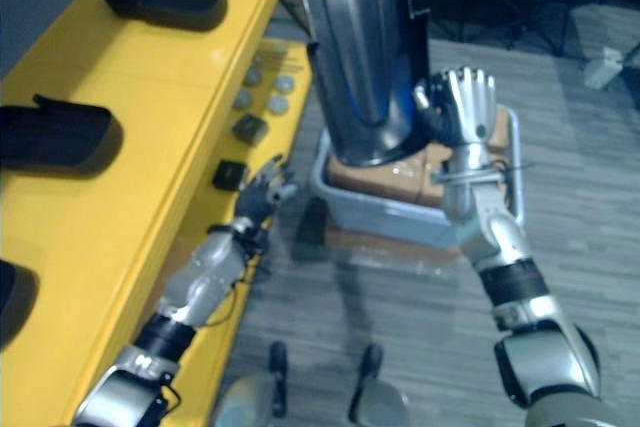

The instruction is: Walk over and take plastic housings, then place them on the shelf

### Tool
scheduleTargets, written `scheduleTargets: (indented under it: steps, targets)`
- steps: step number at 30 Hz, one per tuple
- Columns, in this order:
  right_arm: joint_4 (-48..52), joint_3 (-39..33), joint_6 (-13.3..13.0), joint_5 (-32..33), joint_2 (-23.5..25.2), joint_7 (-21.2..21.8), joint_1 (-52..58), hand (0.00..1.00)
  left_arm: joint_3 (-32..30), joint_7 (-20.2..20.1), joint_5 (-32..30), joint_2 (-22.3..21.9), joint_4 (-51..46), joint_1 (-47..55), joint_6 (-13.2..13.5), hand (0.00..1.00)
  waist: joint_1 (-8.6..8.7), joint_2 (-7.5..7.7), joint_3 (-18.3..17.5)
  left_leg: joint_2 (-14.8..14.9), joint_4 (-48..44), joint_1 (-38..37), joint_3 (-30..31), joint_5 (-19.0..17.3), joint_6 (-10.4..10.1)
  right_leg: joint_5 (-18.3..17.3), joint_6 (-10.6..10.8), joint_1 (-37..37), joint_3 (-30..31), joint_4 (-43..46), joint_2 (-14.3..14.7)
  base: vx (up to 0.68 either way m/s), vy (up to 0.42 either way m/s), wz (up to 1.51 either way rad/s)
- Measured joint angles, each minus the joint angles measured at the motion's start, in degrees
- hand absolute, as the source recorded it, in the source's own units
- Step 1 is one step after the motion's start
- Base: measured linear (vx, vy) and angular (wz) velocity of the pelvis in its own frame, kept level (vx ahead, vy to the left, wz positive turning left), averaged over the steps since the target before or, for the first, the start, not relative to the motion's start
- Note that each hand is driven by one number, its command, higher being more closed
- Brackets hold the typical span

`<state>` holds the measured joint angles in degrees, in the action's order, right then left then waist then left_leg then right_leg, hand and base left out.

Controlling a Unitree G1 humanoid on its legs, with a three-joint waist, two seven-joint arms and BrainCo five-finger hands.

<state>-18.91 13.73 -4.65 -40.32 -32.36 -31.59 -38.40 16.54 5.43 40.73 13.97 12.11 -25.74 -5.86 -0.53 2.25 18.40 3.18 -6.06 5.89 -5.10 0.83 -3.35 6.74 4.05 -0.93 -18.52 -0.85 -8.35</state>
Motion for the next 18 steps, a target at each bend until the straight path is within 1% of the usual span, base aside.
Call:
scheduleTargets:
  steps: [2, 5, 8, 10, 13, 18]
  targets:
    - [-0.9, 1.1, 0.0, -0.6, 0.4, 0.4, 0.0, 1.0, 0.0, 0.0, 1.7, -0.3, 0.0, -0.1, 0.0, 0.0, -0.08, 0.31, -0.2, 0.0, 0.2, 0.0, 0.1, 0.2, -0.1, 0.0, 0.0, 0.0, -0.1, -0.1, 0.0, 0.0, 0.0, 0.0]
    - [-3.1, 2.4, -0.1, -1.2, 1.5, 0.5, 0.1, 1.0, 0.0, 0.0, 2.2, -1.0, 0.0, -0.1, 0.1, 0.0, -0.27, 0.8, -0.5, 0.0, 0.5, -0.1, 0.2, 0.3, -0.1, 0.0, 0.0, 0.0, -0.2, -0.1, 0.1, 0.0, 0.0, 0.0]
    - [-4.5, 3.8, -0.2, -1.9, 1.7, 0.5, 0.1, 1.0, 0.0, -0.1, 4.0, -0.9, 0.0, -0.2, 0.9, 0.0, -0.35, 0.81, -0.5, -0.1, 0.5, 0.1, 0.3, 0.3, -0.1, 0.0, 0.0, -0.1, -0.2, -0.1, 0.0, 0.0, 0.01, 0.01]
    - [-4.6, 4.5, -0.7, -2.3, 1.7, 1.4, 0.3, 1.0, 0.0, 0.0, 4.4, -1.0, 0.0, -0.4, 2.2, 0.0, -0.35, 0.81, -0.5, 0.0, 0.5, 0.1, 0.2, 0.3, -0.1, 0.0, 0.0, -0.1, -0.2, -0.1, 0.0, -0.01, 0.016, 0.0]
    - [-4.6, 4.6, -1.6, -2.7, 1.7, 1.7, 0.9, 1.0, 0.0, 0.0, 4.5, -1.0, 0.0, -1.1, 2.3, 0.0, -0.38, 0.81, -0.5, 0.0, 0.5, 0.2, 0.2, 0.3, -0.1, 0.0, 0.0, -0.2, -0.2, -0.1, 0.1, 0.0, 0.0, 0.0]
    - [-4.6, 5.7, -2.3, -3.3, 2.0, 1.8, 1.6, 1.0, 0.0, 0.2, 4.4, -1.4, -0.2, -1.6, 2.9, 0.0, -0.37, 0.81, -0.5, 0.0, 0.6, 0.2, 0.2, 0.3, -0.1, 0.0, 0.0, -0.3, -0.1, -0.1, 0.1, 0.0, 0.0, 0.0]
